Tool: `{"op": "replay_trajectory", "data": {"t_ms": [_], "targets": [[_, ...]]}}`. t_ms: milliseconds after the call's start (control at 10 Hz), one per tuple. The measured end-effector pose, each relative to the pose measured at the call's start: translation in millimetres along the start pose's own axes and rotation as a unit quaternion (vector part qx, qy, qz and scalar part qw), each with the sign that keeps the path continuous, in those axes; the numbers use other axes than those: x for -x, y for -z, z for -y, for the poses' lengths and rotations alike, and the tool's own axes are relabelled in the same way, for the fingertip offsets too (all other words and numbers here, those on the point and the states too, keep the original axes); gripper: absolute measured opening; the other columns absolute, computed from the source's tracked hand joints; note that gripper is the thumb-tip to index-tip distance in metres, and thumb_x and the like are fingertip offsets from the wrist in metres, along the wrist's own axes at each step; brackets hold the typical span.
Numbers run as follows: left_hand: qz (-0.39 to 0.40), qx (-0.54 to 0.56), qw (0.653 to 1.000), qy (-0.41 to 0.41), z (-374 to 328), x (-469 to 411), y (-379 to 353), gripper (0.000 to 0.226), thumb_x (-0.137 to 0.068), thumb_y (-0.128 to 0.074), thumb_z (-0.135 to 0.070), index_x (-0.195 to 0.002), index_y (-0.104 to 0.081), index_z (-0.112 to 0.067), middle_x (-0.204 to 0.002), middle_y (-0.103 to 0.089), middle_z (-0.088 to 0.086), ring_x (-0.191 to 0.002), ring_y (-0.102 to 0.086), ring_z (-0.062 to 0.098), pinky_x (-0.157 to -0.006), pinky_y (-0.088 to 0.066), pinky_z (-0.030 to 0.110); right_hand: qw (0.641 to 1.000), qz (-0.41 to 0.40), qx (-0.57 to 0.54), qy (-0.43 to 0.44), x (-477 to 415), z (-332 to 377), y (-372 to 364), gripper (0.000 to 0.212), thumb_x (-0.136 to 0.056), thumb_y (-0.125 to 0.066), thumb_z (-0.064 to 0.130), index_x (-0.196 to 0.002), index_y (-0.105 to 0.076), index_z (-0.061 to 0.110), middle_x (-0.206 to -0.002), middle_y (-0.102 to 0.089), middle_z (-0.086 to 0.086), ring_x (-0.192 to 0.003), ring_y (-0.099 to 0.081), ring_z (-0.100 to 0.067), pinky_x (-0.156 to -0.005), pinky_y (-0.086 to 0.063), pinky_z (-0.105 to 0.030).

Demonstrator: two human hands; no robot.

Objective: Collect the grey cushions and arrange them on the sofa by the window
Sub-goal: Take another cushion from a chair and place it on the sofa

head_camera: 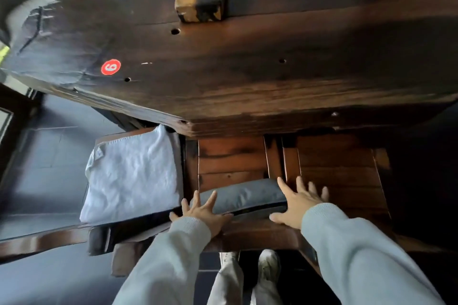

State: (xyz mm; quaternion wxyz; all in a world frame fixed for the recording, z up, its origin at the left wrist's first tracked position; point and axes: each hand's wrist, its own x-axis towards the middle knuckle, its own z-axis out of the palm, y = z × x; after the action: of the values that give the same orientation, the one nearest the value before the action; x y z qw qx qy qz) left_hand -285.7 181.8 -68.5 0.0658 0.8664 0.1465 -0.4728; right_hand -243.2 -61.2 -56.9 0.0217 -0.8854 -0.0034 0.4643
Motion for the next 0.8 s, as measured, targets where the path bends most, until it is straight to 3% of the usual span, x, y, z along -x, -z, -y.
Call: {"op": "replay_trajectory", "data": {"t_ms": [200,300,400,500,600,700,800], "targets": [[0.057,-0.021,0.998,0.015,10,-75,-20,0.093,-0.083,-0.049,-0.079,-0.151,0.01,-0.055,-0.167,0.019,0.004,-0.151,0.013,0.042,-0.115,0.0,0.071,0.996,0.084,0.008,-0.006,-60,2,-2,0.104,-0.09,-0.065,0.06,-0.163,0.008,0.044,-0.173,0.012,-0.014,-0.158,-0.002,-0.043,-0.123,-0.013,-0.064],[0.077,-0.009,0.995,0.063,21,-114,-29,0.096,-0.078,-0.046,-0.086,-0.151,0.01,-0.056,-0.168,0.008,0.012,-0.15,0.001,0.049,-0.117,-0.008,0.066,0.992,0.117,-0.027,-0.032,-95,-4,-7,0.107,-0.09,-0.066,0.063,-0.164,0.009,0.042,-0.172,0.012,-0.018,-0.156,-0.009,-0.046,-0.123,-0.023,-0.057],[0.049,0.085,0.993,0.072,29,-150,-37,0.093,-0.084,-0.042,-0.081,-0.157,-0.001,-0.042,-0.166,-0.012,0.014,-0.147,-0.018,0.048,-0.118,-0.027,0.051,0.984,0.135,-0.086,-0.077,-125,-12,-17,0.102,-0.091,-0.051,0.077,-0.165,0.007,0.038,-0.172,0.008,-0.019,-0.158,-0.011,-0.041,-0.125,-0.019,-0.051],[0.032,0.164,0.985,0.039,34,-179,-44,0.083,-0.09,-0.038,-0.073,-0.157,-0.018,-0.027,-0.159,-0.034,0.005,-0.143,-0.037,0.033,-0.107,0.0,0.064,0.976,0.139,-0.134,-0.1,-153,-14,-30,0.098,-0.09,-0.038,0.084,-0.165,0.002,0.036,-0.174,-0.004,-0.015,-0.158,-0.014,-0.035,-0.124,-0.017,-0.05],[0.094,0.203,0.974,0.022,38,-205,-52,0.072,-0.09,-0.06,-0.059,-0.148,-0.041,-0.021,-0.148,-0.051,0.006,-0.136,-0.047,0.029,-0.117,-0.031,0.04,0.964,0.14,-0.203,-0.103,-177,-9,-41,0.096,-0.091,-0.037,0.083,-0.167,-0.005,0.031,-0.172,-0.02,-0.01,-0.155,-0.025,-0.033,-0.123,-0.024,-0.047],[0.09,0.186,0.978,0.005,45,-230,-56,0.075,-0.094,-0.051,-0.061,-0.15,-0.039,-0.011,-0.151,-0.046,0.015,-0.138,-0.043,0.033,-0.115,-0.032,0.043,0.954,0.084,-0.259,-0.129,-200,-3,-47,0.092,-0.094,-0.032,0.08,-0.163,-0.029,0.021,-0.165,-0.036,-0.015,-0.149,-0.036,-0.036,-0.118,-0.03,-0.045],[0.07,0.2,0.977,0.013,48,-238,-56,0.062,-0.095,-0.049,-0.06,-0.144,-0.05,-0.021,-0.145,-0.054,0.012,-0.133,-0.049,0.032,-0.111,-0.037,0.039,0.953,0.037,-0.258,-0.157,-213,2,-53,0.09,-0.095,-0.036,0.078,-0.153,-0.045,0.01,-0.156,-0.047,-0.019,-0.141,-0.044,-0.039,-0.111,-0.036,-0.042]]}}
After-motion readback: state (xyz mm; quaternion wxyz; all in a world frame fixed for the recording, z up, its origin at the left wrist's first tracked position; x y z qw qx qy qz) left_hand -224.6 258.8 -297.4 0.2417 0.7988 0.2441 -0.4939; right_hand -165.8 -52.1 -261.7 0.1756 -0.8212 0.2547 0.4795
